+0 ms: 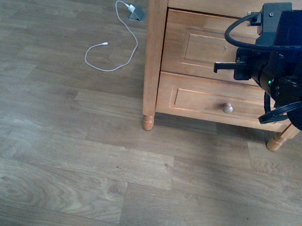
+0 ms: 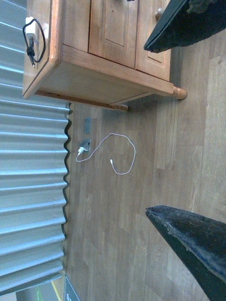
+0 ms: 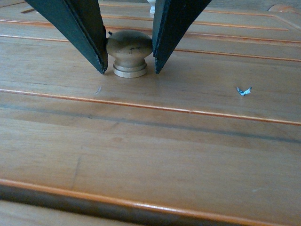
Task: Put charger into drawer
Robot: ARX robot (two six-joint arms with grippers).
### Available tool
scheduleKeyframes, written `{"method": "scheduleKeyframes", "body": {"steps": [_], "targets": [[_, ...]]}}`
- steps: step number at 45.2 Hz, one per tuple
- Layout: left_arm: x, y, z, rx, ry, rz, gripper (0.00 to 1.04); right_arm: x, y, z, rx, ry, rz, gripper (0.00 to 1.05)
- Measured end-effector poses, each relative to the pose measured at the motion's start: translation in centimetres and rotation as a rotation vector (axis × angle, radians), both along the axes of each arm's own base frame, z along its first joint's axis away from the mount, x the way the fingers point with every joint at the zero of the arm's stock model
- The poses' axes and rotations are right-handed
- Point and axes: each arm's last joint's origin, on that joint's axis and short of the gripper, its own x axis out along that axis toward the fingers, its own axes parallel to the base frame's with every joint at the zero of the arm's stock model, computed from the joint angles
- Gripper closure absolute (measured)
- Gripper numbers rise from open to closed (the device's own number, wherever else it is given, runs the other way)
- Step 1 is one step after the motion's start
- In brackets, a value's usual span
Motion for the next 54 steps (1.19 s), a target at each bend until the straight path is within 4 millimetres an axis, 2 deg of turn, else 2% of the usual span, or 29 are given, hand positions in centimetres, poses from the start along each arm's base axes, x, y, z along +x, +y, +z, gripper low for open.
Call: {"method": "scheduleKeyframes", "body": {"steps": [8, 13, 20, 28, 42, 50, 54], "targets": [[0.0, 0.0, 0.0, 0.0, 0.0, 0.0, 0.06, -0.6, -0.4, -0.2, 0.013, 0.005, 0.022, 0.82], [0.0, 0.0, 0.0, 0.0, 0.0, 0.0, 0.06, -2.0, -0.9, -0.2, 0.027, 0.005, 0.041, 0.82], [0.0, 0.0, 0.0, 0.0, 0.0, 0.0, 0.06, -5.8, -1.7, -0.2, 0.048, 0.02, 0.065, 0.82], [0.0, 0.0, 0.0, 0.0, 0.0, 0.0, 0.06, -11.2, -3.2, 0.1, 0.072, 0.047, 0.115, 0.82], [0.0, 0.0, 0.0, 0.0, 0.0, 0.0, 0.06, -17.9, -4.7, 0.9, 0.095, 0.098, 0.182, 0.83], [0.0, 0.0, 0.0, 0.0, 0.0, 0.001, 0.06, -20.2, -6.1, 2.1, 0.08, 0.069, 0.099, 1.04], [0.0, 0.0, 0.0, 0.0, 0.0, 0.0, 0.06, -21.6, -6.2, 1.7, 0.081, 0.095, 0.105, 1.03]]}}
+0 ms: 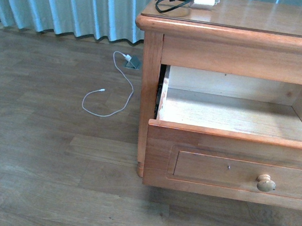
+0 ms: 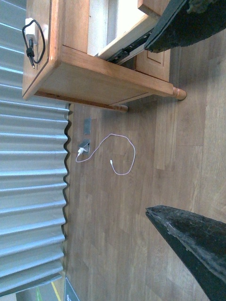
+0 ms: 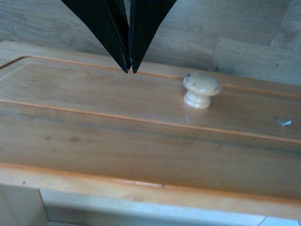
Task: Put charger into drawer
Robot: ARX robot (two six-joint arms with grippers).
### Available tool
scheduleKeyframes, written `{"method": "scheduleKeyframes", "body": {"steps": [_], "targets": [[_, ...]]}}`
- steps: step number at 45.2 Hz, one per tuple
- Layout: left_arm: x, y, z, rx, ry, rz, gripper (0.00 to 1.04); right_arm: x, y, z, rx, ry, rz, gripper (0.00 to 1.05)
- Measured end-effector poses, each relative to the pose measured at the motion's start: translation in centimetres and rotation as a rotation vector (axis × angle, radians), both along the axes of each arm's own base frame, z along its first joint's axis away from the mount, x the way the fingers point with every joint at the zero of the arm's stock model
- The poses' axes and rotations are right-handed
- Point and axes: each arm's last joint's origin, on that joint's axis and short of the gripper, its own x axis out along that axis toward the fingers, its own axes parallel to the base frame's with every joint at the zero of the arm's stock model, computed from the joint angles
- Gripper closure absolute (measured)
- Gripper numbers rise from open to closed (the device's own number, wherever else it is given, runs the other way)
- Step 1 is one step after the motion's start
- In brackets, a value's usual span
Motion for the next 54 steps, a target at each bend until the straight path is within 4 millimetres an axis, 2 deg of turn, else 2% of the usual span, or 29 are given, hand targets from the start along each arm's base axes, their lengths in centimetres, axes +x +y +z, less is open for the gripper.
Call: {"method": "scheduleKeyframes", "body": {"steps": [2, 7, 9, 12, 16, 20, 25, 31, 36, 46, 54], "targets": [[0.0, 0.0, 0.0, 0.0, 0.0, 0.0, 0.06, -0.4, 0.0, -0.1, -0.002, 0.006, 0.004, 1.02], [0.0, 0.0, 0.0, 0.0, 0.0, 0.001, 0.06, -0.7, 0.0, 0.6, 0.006, -0.001, 0.015, 0.79], [0.0, 0.0, 0.0, 0.0, 0.0, 0.001, 0.06, -0.7, -0.3, 1.6, 0.013, -0.016, 0.012, 0.68], [0.0, 0.0, 0.0, 0.0, 0.0, 0.001, 0.06, -0.6, -0.7, 2.7, 0.02, -0.033, 0.004, 0.58], [0.0, 0.0, 0.0, 0.0, 0.0, 0.001, 0.06, -0.5, -1.4, 4.5, 0.03, -0.067, -0.009, 0.44], [0.0, 0.0, 0.0, 0.0, 0.0, 0.001, 0.06, -0.5, -2.5, 7.8, 0.054, -0.133, -0.036, 0.22], [0.0, 0.0, 0.0, 0.0, 0.0, 0.001, 0.06, -1.1, -3.1, 10.6, 0.081, -0.18, -0.049, 0.06], [0.0, 0.0, 0.0, 0.0, 0.0, 0.001, 0.06, -3.2, -3.5, 13.8, 0.111, -0.237, -0.045, 0.08], [0.0, 0.0, 0.0, 0.0, 0.0, 0.001, 0.06, -5.5, -3.7, 15.5, 0.141, -0.284, -0.05, 0.08], [0.0, 0.0, 0.0, 0.0, 0.0, 0.001, 0.06, -8.3, -4.5, 16.3, 0.18, -0.296, -0.085, 0.08], [0.0, 0.0, 0.0, 0.0, 0.0, 0.001, 0.06, -8.7, -4.6, 16.4, 0.183, -0.307, -0.096, 0.08]]}}
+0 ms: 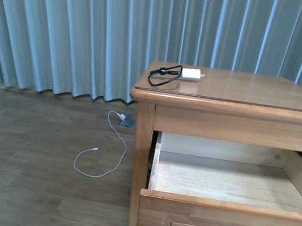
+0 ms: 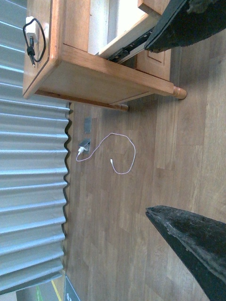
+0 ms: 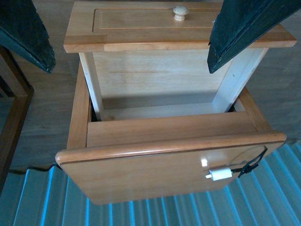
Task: Put charger into drawer
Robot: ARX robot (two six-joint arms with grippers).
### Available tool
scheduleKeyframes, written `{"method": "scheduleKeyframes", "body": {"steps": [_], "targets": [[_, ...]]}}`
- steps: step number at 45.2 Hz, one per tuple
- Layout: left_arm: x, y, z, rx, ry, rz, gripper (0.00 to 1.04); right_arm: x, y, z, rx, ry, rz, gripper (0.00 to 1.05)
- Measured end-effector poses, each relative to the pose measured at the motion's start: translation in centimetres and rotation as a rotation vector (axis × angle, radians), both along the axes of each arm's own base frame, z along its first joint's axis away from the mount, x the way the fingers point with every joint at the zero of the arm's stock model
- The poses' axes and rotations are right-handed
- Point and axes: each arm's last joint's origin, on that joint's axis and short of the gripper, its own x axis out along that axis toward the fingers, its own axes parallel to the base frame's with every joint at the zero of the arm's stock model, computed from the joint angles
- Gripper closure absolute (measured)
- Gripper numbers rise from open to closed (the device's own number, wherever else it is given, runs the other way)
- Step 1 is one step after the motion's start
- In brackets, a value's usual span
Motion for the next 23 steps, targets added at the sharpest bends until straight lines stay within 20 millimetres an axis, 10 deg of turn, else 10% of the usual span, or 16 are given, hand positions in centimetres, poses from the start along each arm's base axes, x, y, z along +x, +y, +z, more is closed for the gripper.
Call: {"method": "scheduleKeyframes", "body": {"steps": [7, 20, 23], "targets": [[0.0, 0.0, 0.0, 0.0, 0.0, 0.0, 0.06, 0.0, 0.0, 0.0, -0.007, -0.008, -0.006, 0.1], [0.0, 0.0, 0.0, 0.0, 0.0, 0.0, 0.06, -1.0, 1.2, -2.7, -0.116, -0.088, -0.037, 0.69], [0.0, 0.0, 0.0, 0.0, 0.0, 0.0, 0.06, -1.1, 1.8, -3.0, -0.122, -0.087, -0.048, 0.64]]}}
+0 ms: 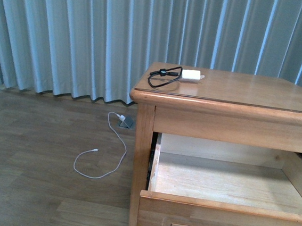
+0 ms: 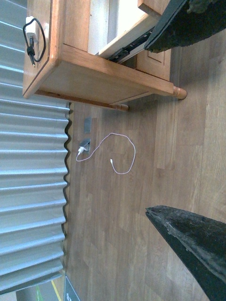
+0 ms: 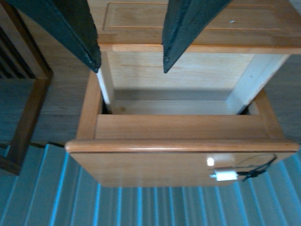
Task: Put charger into drawer
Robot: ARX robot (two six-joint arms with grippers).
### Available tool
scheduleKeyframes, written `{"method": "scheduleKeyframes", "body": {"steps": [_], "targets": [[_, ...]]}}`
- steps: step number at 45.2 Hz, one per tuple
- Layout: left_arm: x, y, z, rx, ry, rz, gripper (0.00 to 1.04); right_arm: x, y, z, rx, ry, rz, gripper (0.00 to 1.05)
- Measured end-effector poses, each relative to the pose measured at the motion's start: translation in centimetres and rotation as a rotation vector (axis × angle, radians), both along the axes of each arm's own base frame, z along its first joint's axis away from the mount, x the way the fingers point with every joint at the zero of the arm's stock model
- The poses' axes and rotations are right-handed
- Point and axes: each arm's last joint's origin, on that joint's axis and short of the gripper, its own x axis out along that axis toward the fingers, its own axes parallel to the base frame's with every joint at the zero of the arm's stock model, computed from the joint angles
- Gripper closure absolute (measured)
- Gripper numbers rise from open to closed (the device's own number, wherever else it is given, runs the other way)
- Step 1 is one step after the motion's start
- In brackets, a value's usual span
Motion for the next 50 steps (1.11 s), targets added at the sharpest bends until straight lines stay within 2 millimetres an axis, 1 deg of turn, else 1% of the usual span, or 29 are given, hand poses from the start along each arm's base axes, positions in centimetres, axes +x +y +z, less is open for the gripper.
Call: {"method": "scheduleKeyframes", "body": {"steps": [7, 9, 14, 16, 22, 23, 25, 27, 29, 31, 32, 35, 37, 39, 41, 45, 50], "targets": [[0.0, 0.0, 0.0, 0.0, 0.0, 0.0, 0.06, 0.0, 0.4, 0.0, -0.001, -0.005, 0.027, 0.4], [0.0, 0.0, 0.0, 0.0, 0.0, 0.0, 0.06, 0.0, 0.4, 0.0, -0.001, -0.005, 0.025, 0.27], [0.0, 0.0, 0.0, 0.0, 0.0, 0.0, 0.06, 0.0, 0.4, 0.0, 0.0, -0.006, 0.023, 0.06], [0.0, 0.0, 0.0, 0.0, 0.0, 0.0, 0.06, 0.0, 0.4, 0.0, -0.001, -0.006, 0.023, 0.09], [0.0, 0.0, 0.0, 0.0, 0.0, 0.0, 0.06, 0.0, 0.4, 0.0, -0.001, -0.005, 0.023, 0.08], [0.0, 0.0, -0.1, -0.022, 0.013, 0.03, 0.06, 0.0, 0.4, 0.0, -0.001, -0.005, 0.023, 0.08], [0.2, -0.1, -0.2, -0.068, 0.058, 0.155, 0.06, 0.0, 0.4, 0.0, -0.001, -0.005, 0.023, 0.08], [0.5, -0.4, -0.3, -0.145, 0.093, 0.319, 0.06, 0.0, 0.4, 0.0, -0.001, -0.005, 0.023, 0.08], [0.7, -0.4, -0.2, -0.2, 0.104, 0.405, 0.06, 0.0, 0.4, 0.0, -0.001, -0.006, 0.023, 0.08], [1.1, -0.3, 0.4, -0.225, 0.094, 0.458, 0.06, 0.0, 0.4, 0.0, -0.001, -0.005, 0.024, 0.08], [1.4, -0.2, 1.0, -0.233, 0.081, 0.46, 0.06, 0.0, 0.4, 0.0, -0.001, -0.005, 0.023, 0.08], [3.2, -0.5, 3.6, -0.245, 0.051, 0.363, 0.06, 0.0, 0.4, 0.0, -0.001, -0.005, 0.023, 0.08], [4.8, -0.9, 5.3, -0.215, 0.047, 0.287, 0.06, 0.0, 0.4, 0.0, -0.001, -0.005, 0.023, 0.08], [6.9, -1.5, 7.0, -0.157, 0.049, 0.211, 0.06, 0.0, 0.4, 0.0, -0.001, -0.005, 0.023, 0.08], [8.8, -2.1, 8.1, -0.116, 0.056, 0.153, 0.06, 0.0, 0.4, 0.0, -0.001, -0.005, 0.023, 0.08], [11.9, -3.2, 9.4, -0.042, 0.074, 0.097, 0.06, 0.0, 0.4, 0.0, -0.001, -0.005, 0.023, 0.08], [16.3, -5.1, 10.6, 0.021, 0.087, 0.021, 0.06, 0.0, 0.4, 0.0, -0.001, -0.005, 0.023, 0.08]]}}
